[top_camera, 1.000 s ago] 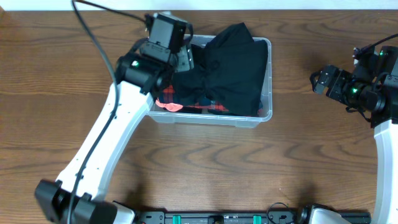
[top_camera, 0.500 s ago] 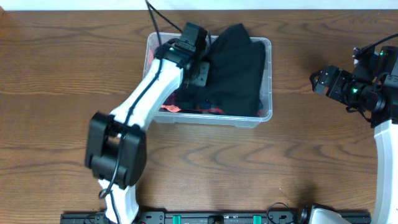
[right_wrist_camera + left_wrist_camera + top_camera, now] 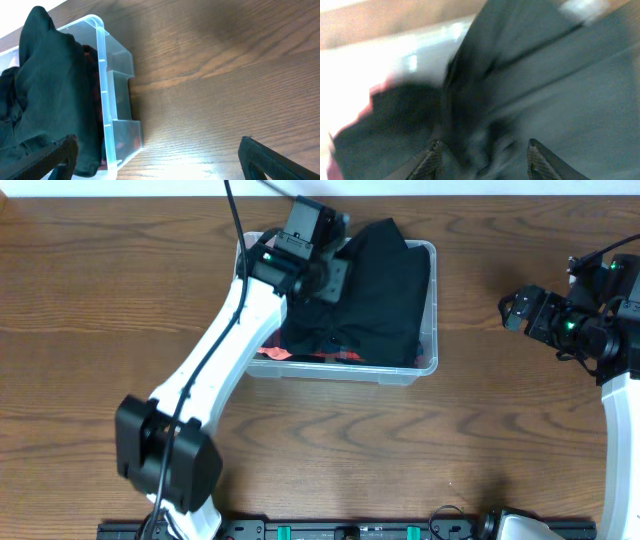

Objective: Pack container
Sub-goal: 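Push and smooth the black garment flat inside the bin with the left gripper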

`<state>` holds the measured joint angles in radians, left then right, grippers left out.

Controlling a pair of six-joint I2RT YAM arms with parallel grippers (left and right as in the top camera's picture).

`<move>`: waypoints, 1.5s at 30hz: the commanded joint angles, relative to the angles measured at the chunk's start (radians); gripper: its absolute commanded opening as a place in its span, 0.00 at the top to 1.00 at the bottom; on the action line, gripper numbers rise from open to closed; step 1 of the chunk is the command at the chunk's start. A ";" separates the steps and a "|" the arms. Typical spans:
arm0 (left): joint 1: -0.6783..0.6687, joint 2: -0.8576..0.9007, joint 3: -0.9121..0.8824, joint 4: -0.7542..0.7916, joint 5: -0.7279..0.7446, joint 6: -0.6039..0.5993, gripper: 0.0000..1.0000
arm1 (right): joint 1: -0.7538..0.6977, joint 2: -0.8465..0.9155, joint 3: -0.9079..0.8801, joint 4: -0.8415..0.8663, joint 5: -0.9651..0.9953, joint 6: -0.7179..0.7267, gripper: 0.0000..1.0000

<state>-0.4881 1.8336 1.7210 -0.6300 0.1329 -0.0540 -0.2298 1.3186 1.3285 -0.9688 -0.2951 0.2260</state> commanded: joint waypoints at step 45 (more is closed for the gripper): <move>-0.056 0.296 0.116 0.047 -0.061 -0.033 0.41 | -0.005 0.002 0.003 -0.001 0.000 -0.011 0.01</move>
<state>-0.5499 2.0434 1.8389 -0.5632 0.0883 -0.0849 -0.2298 1.3190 1.3281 -0.9688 -0.2951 0.2260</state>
